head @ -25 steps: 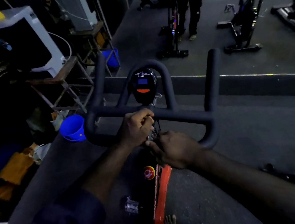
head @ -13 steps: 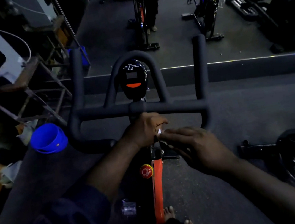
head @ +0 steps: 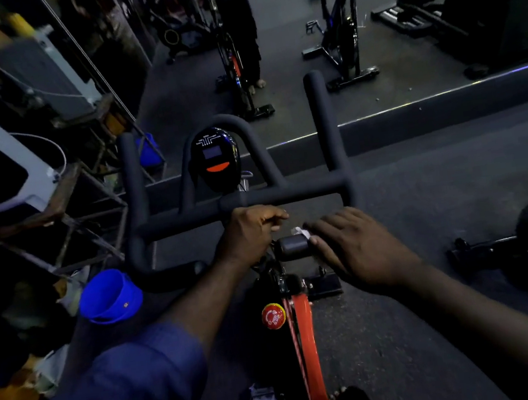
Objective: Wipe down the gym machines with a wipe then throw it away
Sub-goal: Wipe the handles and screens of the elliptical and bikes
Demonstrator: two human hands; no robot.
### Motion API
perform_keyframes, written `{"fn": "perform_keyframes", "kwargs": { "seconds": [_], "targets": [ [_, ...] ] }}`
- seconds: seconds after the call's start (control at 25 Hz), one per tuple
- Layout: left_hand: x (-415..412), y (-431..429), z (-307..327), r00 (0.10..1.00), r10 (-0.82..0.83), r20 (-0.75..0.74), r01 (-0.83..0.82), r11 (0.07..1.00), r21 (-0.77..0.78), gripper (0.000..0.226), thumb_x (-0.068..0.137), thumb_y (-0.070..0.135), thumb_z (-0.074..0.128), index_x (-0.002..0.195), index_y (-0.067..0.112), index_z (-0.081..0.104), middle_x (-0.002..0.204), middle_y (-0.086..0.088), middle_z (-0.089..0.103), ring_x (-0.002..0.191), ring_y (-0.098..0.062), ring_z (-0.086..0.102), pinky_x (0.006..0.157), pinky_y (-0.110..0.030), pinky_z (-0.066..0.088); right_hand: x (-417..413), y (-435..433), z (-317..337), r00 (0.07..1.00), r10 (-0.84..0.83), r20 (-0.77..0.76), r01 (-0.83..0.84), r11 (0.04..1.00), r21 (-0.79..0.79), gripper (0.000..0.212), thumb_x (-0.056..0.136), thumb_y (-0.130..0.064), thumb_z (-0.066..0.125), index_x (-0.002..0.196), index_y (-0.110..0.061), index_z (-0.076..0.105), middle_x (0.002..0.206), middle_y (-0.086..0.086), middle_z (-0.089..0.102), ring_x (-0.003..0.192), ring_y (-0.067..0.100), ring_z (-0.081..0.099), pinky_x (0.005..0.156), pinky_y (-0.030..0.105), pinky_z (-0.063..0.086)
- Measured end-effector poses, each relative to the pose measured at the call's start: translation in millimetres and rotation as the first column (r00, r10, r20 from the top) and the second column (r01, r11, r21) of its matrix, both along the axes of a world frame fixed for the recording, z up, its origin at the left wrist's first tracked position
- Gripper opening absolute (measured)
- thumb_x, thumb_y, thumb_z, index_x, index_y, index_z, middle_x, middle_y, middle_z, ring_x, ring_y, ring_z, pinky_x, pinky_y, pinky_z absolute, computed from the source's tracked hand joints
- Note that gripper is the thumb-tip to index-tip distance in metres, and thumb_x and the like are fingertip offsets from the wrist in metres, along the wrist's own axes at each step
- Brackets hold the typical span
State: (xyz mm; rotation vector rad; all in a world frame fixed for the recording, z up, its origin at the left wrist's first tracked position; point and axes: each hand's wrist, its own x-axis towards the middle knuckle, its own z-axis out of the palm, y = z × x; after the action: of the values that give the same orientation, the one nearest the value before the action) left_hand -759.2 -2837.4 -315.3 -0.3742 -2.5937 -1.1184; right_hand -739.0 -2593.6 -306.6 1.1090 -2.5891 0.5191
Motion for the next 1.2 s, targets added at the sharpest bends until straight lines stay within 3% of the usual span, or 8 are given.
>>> {"fn": "perform_keyframes", "kwargs": {
  "seconds": [0.16, 0.32, 0.6, 0.68, 0.8, 0.92, 1.04, 1.2],
  "targets": [
    [-1.2, -6.5, 1.1, 1.0, -0.013, -0.011, 0.012, 0.998, -0.068, 0.028, 0.076, 0.0, 0.072, 0.101, 0.006, 0.083, 0.102, -0.007, 0.081, 0.092, -0.012, 0.075, 0.087, -0.026, 0.058, 18.2, -8.9, -1.7, 0.999, 0.051, -0.009, -0.05, 0.992, 0.115, 0.049, 0.109, -0.044, 0.045, 0.151, -0.02, 0.048, 0.141, 0.001, 0.058, 0.124, 0.022, 0.056, 0.107, 0.042, 0.045],
    [-0.6, -5.9, 2.7, 0.999, -0.027, 0.018, 0.028, 0.997, -0.067, 0.03, 0.076, 0.009, 0.066, 0.101, 0.006, 0.083, 0.102, -0.007, 0.08, 0.093, -0.01, 0.073, 0.089, -0.023, 0.056, 16.2, -48.9, 20.4, 1.0, 0.028, 0.006, -0.028, 0.982, 0.189, 0.046, 0.107, -0.056, 0.036, 0.12, -0.017, 0.056, 0.111, 0.007, 0.066, 0.095, 0.027, 0.065, 0.081, 0.042, 0.049],
    [2.1, -6.2, 2.8, 0.999, -0.032, 0.008, 0.032, 0.993, -0.116, 0.026, 0.077, 0.013, 0.072, 0.099, 0.008, 0.083, 0.097, -0.005, 0.08, 0.088, -0.009, 0.072, 0.083, -0.024, 0.057, -32.5, -56.5, 72.7, 0.838, -0.015, 0.545, -0.295, 0.829, 0.475, 0.043, 0.114, -0.039, 0.03, 0.136, -0.011, 0.054, 0.121, 0.011, 0.066, 0.118, 0.035, 0.063, 0.085, 0.03, 0.044],
    [-1.1, -6.6, -1.5, 1.0, -0.004, 0.024, 0.007, 0.995, -0.104, 0.028, 0.077, -0.005, 0.073, 0.1, 0.006, 0.082, 0.097, -0.005, 0.079, 0.085, -0.007, 0.072, 0.081, -0.025, 0.059, -36.0, -32.1, 56.3, 0.946, 0.081, 0.315, -0.245, 0.813, 0.528, 0.034, 0.113, -0.035, 0.032, 0.122, -0.016, 0.059, 0.109, 0.005, 0.068, 0.106, 0.034, 0.066, 0.079, 0.033, 0.041],
    [-2.0, -5.7, -7.3, 1.0, 0.004, 0.023, -0.002, 0.997, -0.083, 0.037, 0.076, -0.021, 0.068, 0.1, 0.004, 0.082, 0.093, -0.003, 0.076, 0.082, 0.005, 0.069, 0.075, -0.013, 0.055, -25.9, 12.8, 9.9, 1.0, 0.001, 0.004, -0.002, 0.986, 0.164, 0.041, 0.112, -0.042, 0.03, 0.11, -0.025, 0.067, 0.105, -0.001, 0.072, 0.103, 0.023, 0.067, 0.107, 0.038, 0.042],
    [-3.9, -5.2, -10.9, 1.0, 0.013, -0.021, -0.014, 0.996, -0.091, 0.037, 0.077, -0.019, 0.067, 0.1, 0.006, 0.082, 0.094, -0.005, 0.078, 0.084, -0.006, 0.071, 0.075, -0.015, 0.055, 11.3, 6.0, -23.4, 0.99, -0.143, -0.008, 0.141, 0.984, -0.105, 0.037, 0.11, -0.035, 0.048, 0.139, -0.016, 0.064, 0.133, 0.004, 0.065, 0.128, 0.025, 0.059, 0.122, 0.045, 0.033],
    [-0.7, -10.2, -5.6, 0.994, -0.098, -0.042, 0.09, 0.983, -0.16, 0.026, 0.08, -0.005, 0.077, 0.103, 0.008, 0.081, 0.098, -0.004, 0.078, 0.085, -0.006, 0.071, 0.079, -0.015, 0.054, 37.2, -26.5, -19.4, 0.998, -0.057, 0.002, 0.057, 0.993, -0.106, 0.055, 0.105, -0.022, 0.058, 0.157, -0.015, 0.045, 0.152, 0.005, 0.053, 0.143, 0.028, 0.046, 0.124, 0.047, 0.028],
    [-0.3, -5.0, -0.3, 0.995, -0.1, -0.008, 0.096, 0.974, -0.207, 0.024, 0.083, 0.002, 0.07, 0.103, 0.009, 0.082, 0.098, -0.002, 0.079, 0.087, -0.003, 0.069, 0.082, -0.022, 0.056, 19.5, 8.0, -18.6, 0.998, -0.004, -0.069, 0.004, 1.0, -0.007, 0.05, 0.111, -0.028, 0.028, 0.157, -0.018, 0.046, 0.16, 0.002, 0.047, 0.147, 0.022, 0.044, 0.127, 0.043, 0.021]
  ]
}}
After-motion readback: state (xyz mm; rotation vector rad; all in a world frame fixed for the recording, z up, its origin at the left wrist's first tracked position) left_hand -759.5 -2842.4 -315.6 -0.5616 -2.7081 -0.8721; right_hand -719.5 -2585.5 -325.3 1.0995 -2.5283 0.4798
